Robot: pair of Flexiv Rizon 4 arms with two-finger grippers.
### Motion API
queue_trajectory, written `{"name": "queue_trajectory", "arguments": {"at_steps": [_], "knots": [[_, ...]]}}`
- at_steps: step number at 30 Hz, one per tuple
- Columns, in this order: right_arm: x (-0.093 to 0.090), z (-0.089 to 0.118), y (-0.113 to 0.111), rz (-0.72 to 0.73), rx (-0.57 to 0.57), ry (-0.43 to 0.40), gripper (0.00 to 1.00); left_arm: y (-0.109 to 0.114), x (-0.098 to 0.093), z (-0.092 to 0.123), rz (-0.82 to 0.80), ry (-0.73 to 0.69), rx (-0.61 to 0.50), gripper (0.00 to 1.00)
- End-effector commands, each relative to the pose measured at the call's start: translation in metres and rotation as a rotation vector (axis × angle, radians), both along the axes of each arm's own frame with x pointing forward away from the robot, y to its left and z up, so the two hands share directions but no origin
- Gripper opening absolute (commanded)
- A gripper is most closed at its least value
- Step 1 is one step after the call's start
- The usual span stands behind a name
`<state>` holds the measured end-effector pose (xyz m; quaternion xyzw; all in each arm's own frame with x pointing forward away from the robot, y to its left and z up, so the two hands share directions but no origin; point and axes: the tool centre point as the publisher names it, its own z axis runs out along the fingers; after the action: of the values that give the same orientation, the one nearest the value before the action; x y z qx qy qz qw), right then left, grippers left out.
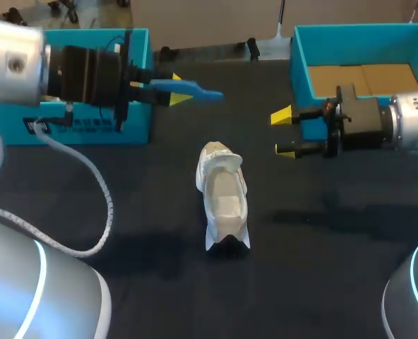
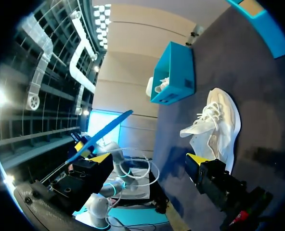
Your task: Take the shoe out of the shoebox, open the shoe tongue, remove and reinsert the insole, then place the shoe into the shoebox
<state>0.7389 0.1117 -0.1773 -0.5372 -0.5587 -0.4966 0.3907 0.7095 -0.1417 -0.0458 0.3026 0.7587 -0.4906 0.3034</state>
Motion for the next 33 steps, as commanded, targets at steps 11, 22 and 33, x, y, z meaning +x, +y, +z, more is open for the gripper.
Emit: {"name": "queue_trajectory", "arguments": {"at_steps": [11,22,33], "knots": [[0.0,0.0,0.002,-0.003,-0.003,0.001,1.0,0.004,0.008,-0.022,0.01,-0.685,-0.116,0.0],[0.0,0.0,0.002,-0.003,-0.003,0.001,1.0,0.004,0.008,-0.022,0.01,-0.685,-0.116,0.0],[-0.001,0.018,-0.001,-0.091,0.032,-0.027,1.0,0.007,0.01,-0.042,0.016,-0.671,-0.067,0.0]]}}
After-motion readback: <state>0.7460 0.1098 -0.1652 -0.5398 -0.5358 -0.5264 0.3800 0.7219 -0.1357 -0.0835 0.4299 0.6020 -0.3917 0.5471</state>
